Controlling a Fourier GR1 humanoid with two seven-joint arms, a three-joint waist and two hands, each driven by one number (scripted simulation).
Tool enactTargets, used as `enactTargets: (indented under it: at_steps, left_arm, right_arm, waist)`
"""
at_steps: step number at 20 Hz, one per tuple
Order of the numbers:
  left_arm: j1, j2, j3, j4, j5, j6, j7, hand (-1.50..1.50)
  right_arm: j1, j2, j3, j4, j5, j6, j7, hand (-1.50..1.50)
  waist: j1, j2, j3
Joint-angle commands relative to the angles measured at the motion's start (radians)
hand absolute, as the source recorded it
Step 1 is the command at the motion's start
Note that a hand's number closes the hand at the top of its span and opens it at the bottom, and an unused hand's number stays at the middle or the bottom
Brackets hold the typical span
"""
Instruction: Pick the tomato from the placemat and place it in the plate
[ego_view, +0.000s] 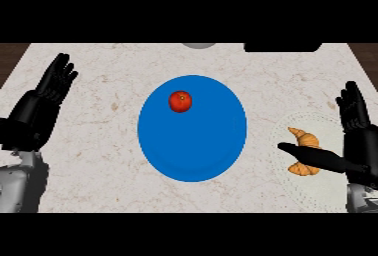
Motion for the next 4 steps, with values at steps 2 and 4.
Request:
enactTargets:
  at_steps: [2, 4]
  left_arm:
    - [-0.004, 0.005, 0.015, 0.046, -0.004, -0.018, -0.035, 0.0]
    - [-0.001, -0.021, -0.012, 0.003, -0.032, 0.006, -0.012, 0.0]
  right_arm:
    - [0.113, -0.088, -0.156, -0.052, -0.102, 0.14, -0.076, -1.5]
    - [0.076, -0.019, -0.126, 0.02, 0.009, 0.093, -0.09, -1.5]
  waist:
    - [-0.002, 0.001, 0.0]
    - [0.006, 0.001, 0.0]
